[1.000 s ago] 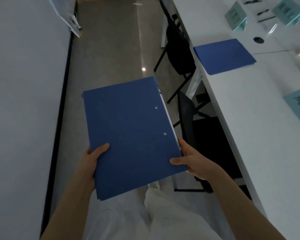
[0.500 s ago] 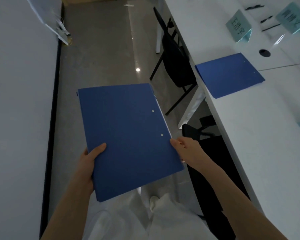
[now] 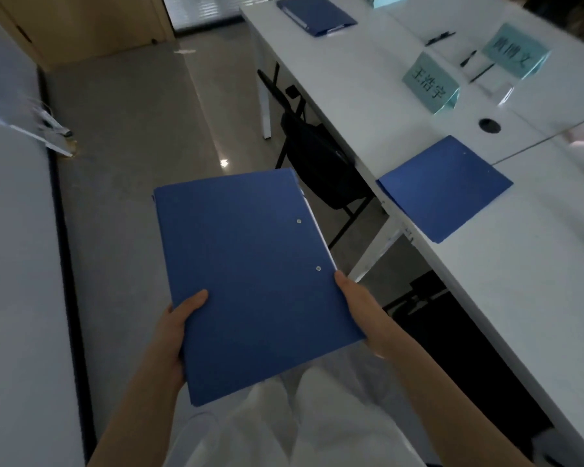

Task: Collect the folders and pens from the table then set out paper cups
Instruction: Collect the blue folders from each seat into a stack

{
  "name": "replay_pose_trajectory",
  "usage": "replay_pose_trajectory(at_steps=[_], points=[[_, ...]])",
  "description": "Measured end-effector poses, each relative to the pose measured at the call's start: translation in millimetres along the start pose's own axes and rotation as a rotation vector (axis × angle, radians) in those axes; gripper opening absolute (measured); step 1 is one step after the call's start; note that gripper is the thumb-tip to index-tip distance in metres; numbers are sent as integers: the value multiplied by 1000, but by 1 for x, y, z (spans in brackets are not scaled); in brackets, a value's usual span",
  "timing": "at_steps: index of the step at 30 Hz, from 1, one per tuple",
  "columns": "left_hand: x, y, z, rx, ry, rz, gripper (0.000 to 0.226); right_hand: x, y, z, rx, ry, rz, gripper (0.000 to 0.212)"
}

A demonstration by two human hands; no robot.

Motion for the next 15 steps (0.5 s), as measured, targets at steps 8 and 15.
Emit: replay_pose_trajectory(at_steps=[8, 15], points=[[63, 52, -79, -15, -97, -117, 57, -29, -58, -50, -24, 193, 61, 39], [151, 86, -154, -36, -113, -157, 41, -92, -101, -126, 83, 160, -180, 44]])
Point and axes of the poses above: each hand's wrist, its own z-axis away from the middle knuckle, its own x-axis out of the palm, y = z × x, the point moved 5 cm from there along -z, towards the middle knuckle, and after that the axes turned 9 degrees about z, right-handed, at the moved point
